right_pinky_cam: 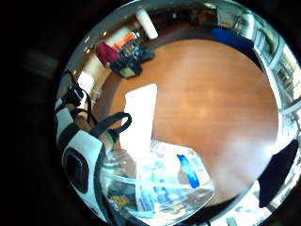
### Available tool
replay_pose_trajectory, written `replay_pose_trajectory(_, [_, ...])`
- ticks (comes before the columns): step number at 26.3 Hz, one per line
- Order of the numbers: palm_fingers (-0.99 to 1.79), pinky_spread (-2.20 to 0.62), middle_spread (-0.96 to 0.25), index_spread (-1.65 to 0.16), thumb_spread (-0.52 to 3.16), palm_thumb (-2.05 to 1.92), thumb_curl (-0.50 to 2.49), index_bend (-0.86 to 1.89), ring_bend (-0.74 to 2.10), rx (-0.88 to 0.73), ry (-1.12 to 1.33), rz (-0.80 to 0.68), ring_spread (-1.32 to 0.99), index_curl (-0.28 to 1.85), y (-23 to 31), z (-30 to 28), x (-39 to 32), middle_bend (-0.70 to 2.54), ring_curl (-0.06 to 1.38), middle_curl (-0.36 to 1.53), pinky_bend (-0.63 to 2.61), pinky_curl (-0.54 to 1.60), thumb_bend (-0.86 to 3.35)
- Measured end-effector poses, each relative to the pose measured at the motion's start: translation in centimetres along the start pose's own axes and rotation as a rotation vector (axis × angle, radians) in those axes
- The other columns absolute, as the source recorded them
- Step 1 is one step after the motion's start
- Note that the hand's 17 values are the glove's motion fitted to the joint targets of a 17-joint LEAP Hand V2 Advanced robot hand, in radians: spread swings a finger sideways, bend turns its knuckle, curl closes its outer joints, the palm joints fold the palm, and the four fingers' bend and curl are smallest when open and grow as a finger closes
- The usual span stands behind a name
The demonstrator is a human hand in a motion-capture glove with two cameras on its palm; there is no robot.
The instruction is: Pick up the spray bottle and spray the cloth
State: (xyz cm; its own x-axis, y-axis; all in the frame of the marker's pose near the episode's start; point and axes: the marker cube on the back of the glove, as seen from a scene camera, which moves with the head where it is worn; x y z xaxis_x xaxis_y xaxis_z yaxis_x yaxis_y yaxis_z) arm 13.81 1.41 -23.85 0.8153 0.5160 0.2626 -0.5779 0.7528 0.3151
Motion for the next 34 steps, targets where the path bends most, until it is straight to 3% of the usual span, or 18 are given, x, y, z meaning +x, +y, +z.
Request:
replay_pose_trajectory(11, [1.3,-0.31,-0.17,-0.28,0.54,1.06,0.7,0.13,0.79,-0.562,0.442,0.098,-0.23,0.27,5.7,3.4,-5.5,0.77,0.45,0.51,0.52,0.37,-0.03])
replay_pose_trajectory(21, [1.29,-0.31,-0.17,-0.29,0.52,1.05,0.72,0.11,0.78,-1.109,0.881,0.276,-0.23,0.28,9.6,5.3,-2.3,0.76,0.45,0.51,0.52,0.38,-0.03])
replay_pose_trajectory(34, [1.28,-0.31,-0.17,-0.29,0.51,1.04,0.73,0.11,0.77,-1.269,1.115,0.219,-0.24,0.28,8.5,9.4,-4.9,0.74,0.45,0.51,0.52,0.38,-0.03])
